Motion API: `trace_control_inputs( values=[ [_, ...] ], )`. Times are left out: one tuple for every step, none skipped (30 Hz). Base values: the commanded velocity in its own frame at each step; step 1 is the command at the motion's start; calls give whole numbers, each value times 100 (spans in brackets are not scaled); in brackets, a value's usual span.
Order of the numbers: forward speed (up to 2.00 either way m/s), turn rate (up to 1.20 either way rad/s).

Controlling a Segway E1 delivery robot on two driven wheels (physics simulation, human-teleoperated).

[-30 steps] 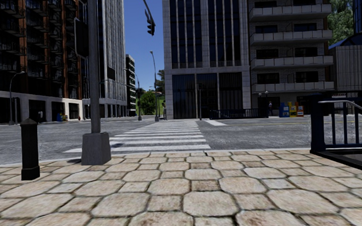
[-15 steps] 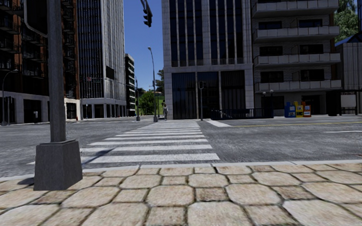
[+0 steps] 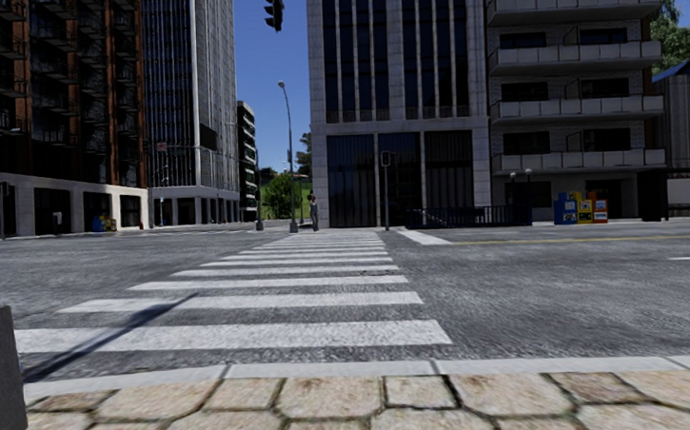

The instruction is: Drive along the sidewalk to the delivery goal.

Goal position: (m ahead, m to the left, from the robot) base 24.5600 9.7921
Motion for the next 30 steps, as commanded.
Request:
trace_control_inputs(
  values=[
    [200,0],
    [200,0],
    [200,0],
    [200,0],
    [200,0],
    [200,-14],
    [200,-32],
    [200,-37],
    [200,-37],
    [200,-24],
    [200,0],
    [200,0],
    [200,0],
    [200,0],
    [200,0],
    [200,0],
    [200,0],
    [200,0],
    [200,0],
    [195,0],
    [186,0],
    [186,0],
    [174,0],
    [161,0],
    [147,0],
    [139,0],
    [139,0],
    [137,0],
    [137,0],
    [136,0]
  ],
)
